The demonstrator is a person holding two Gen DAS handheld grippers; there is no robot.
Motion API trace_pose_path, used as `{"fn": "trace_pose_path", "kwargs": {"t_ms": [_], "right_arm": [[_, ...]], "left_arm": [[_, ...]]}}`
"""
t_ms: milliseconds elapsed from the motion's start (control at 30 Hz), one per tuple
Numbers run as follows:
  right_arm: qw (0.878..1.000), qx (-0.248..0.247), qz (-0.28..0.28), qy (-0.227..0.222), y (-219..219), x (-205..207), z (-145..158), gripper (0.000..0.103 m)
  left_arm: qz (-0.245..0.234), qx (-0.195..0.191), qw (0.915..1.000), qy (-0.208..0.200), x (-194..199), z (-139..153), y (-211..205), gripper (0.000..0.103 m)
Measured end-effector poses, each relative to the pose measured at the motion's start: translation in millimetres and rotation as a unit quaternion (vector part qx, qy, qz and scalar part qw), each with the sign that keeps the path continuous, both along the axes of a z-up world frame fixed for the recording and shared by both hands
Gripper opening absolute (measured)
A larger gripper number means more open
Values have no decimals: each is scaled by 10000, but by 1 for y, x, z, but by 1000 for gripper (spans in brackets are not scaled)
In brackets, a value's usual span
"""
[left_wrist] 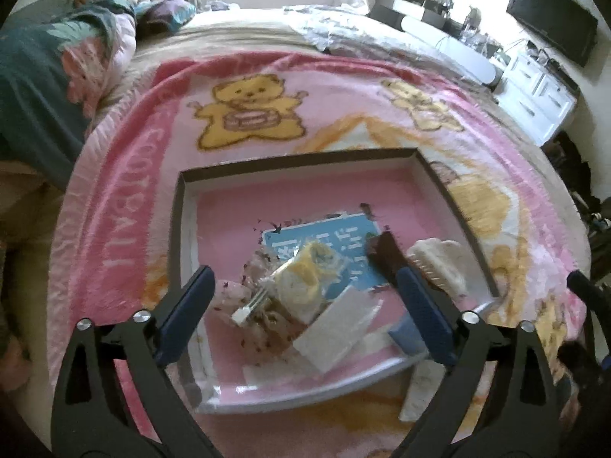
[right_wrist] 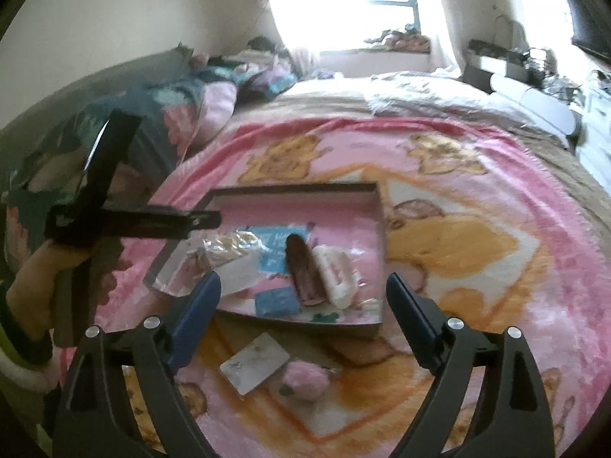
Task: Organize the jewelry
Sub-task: 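Open left tool to drop the bangles while right tool releases the blue box in the tray, then withdraw both open tools from the tray back over the blanket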
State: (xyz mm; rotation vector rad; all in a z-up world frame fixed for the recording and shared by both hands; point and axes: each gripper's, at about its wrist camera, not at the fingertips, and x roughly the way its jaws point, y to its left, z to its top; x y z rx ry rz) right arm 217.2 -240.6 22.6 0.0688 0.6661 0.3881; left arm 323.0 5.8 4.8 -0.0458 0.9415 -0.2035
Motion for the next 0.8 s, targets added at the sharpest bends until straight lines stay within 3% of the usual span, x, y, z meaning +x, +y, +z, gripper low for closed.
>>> {"fn": "trace_pose_path", "kwargs": {"t_ms": [467, 800], "right_arm": [[9984, 141, -82, -545, -25, -51, 49, 91], [9970, 150, 130, -745, -17, -82, 63, 92]], "left_arm": [[223, -301, 9963, -772, -74, 77, 13, 94], [290, -221, 9930, -1124, -125, 99, 16, 94]]}}
